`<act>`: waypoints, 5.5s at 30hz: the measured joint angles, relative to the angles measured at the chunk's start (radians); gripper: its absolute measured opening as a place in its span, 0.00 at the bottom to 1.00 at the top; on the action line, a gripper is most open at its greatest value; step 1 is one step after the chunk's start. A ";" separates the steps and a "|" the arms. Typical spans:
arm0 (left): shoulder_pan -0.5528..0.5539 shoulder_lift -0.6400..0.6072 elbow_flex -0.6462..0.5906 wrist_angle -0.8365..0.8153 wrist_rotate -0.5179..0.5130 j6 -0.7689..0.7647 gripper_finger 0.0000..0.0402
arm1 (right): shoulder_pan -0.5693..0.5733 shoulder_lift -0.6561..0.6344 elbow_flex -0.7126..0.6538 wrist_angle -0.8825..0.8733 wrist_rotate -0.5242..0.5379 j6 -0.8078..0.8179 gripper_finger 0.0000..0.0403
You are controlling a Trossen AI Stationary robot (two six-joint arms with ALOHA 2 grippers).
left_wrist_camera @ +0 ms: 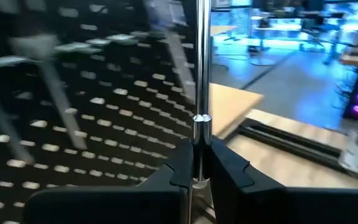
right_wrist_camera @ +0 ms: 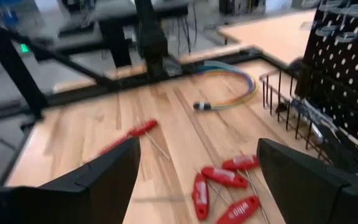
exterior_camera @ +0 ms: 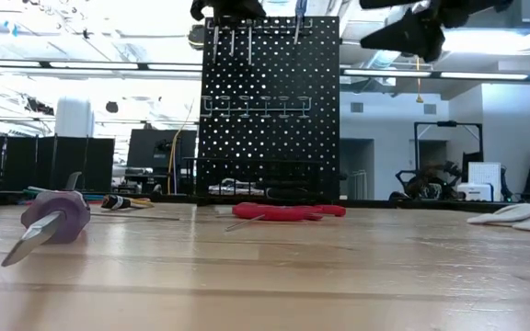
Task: Hang tools onto peg board
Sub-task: Hang the gray nut driver on the pegboard, then hang the red screwdriver on the pegboard
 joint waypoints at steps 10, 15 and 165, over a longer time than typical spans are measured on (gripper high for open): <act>0.202 0.039 0.069 -0.045 0.257 -0.152 0.05 | 0.021 0.000 -0.022 0.068 0.031 -0.016 0.82; 0.222 0.056 0.069 -0.041 0.265 -0.168 0.05 | 0.021 0.000 -0.021 0.071 0.030 -0.019 0.82; -0.470 0.233 -0.310 -0.516 0.487 -0.261 0.27 | -0.105 0.837 0.617 -0.491 -0.491 0.032 0.19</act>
